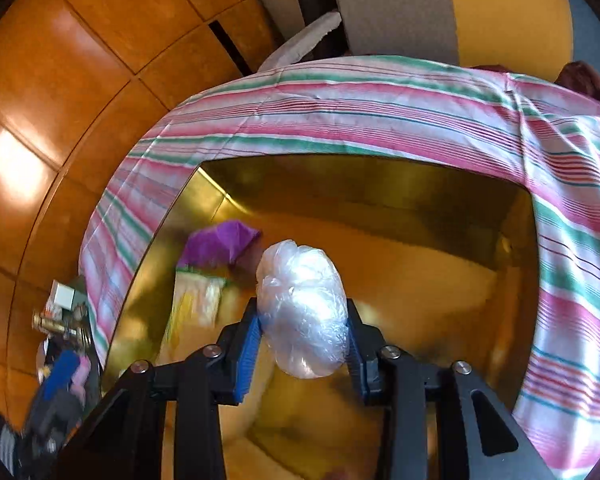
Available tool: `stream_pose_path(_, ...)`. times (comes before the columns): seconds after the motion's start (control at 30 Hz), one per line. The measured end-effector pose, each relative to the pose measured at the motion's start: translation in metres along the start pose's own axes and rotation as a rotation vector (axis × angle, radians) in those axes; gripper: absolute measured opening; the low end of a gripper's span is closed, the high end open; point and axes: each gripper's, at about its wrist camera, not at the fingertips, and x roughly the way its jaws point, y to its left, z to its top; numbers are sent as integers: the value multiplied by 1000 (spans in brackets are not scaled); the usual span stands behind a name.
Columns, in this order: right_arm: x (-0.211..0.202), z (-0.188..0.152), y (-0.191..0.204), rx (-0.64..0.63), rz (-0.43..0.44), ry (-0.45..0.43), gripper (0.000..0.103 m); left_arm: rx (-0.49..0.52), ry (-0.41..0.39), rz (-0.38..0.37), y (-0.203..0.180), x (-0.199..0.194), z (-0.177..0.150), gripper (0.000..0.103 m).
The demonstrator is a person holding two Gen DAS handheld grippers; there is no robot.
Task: Organize objects
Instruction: 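Open the left gripper to drop the purple packet in the tray while the right releases the white bundle, then move both grippers from the tray back toward the WEIDAN packet and remaining items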
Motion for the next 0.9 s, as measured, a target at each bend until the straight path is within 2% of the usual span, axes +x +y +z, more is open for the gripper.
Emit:
stream_pose_path(0.1,17,9,7,30,10,8,41,-50,0,23,13,0,0,69)
stream_pose_path(0.23,22,9,16,25,33,1,60,-62,5,29,19,0,-1,69)
stream_pose_path(0.27,18,6,16,24,34,-11,61,-61,7,28,19,0,-1,69)
stream_pose_path(0.4,1,-3,12,29,54,-29,62,-60,11,1,15,2,-4,69)
stream_pose_path(0.73,-50,-28,-5,14,65,-83,63,32,49,-55,-18,0,-16,69)
stream_pose_path(0.9,-73,-44,-11,-16,21,-105,64,91,64,-107,-38,-4,-21,69)
